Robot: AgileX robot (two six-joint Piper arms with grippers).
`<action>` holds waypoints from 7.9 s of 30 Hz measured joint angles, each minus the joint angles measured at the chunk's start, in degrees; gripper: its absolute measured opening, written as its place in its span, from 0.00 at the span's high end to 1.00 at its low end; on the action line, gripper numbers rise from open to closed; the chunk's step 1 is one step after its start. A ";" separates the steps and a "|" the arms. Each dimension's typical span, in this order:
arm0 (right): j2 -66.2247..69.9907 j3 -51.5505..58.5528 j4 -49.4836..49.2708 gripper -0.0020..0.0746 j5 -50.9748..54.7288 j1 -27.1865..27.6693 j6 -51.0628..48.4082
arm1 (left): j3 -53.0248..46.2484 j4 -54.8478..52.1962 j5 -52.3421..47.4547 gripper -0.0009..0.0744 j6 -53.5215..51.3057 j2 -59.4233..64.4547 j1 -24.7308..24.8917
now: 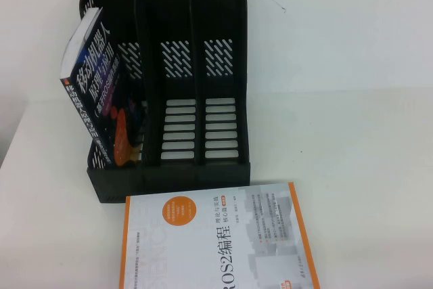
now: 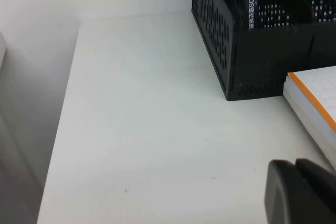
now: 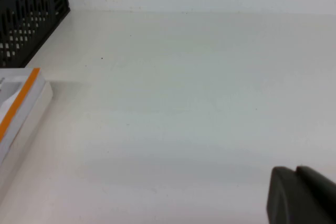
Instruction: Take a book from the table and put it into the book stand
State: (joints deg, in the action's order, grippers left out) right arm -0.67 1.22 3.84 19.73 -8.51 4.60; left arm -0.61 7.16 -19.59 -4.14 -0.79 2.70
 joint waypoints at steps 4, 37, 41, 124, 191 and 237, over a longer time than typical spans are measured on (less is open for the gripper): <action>0.00 0.00 0.00 0.98 0.00 0.00 0.00 | 0.00 0.00 0.00 0.99 0.00 0.00 0.00; 0.00 0.00 0.00 0.98 0.00 0.00 0.00 | 0.00 0.00 0.00 0.99 -0.35 0.00 0.00; 0.00 0.00 0.00 0.98 0.00 0.00 0.00 | 0.00 0.00 0.14 0.99 -0.35 0.00 0.00; 28.75 -32.67 -7.46 0.97 15.29 0.00 3.71 | 21.00 7.43 -8.19 0.99 -4.62 17.14 0.00; 103.39 -62.57 -18.03 0.97 14.17 -27.40 -7.45 | 33.36 42.12 -20.56 0.99 -12.18 66.03 -12.59; 109.46 -69.23 -23.36 0.97 14.59 -32.02 -9.37 | 33.70 62.19 -35.64 0.99 -36.22 76.18 -29.16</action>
State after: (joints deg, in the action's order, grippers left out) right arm 108.79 -68.02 -19.53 34.32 -40.53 -4.76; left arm 33.09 69.35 -55.22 -40.36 75.39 -26.46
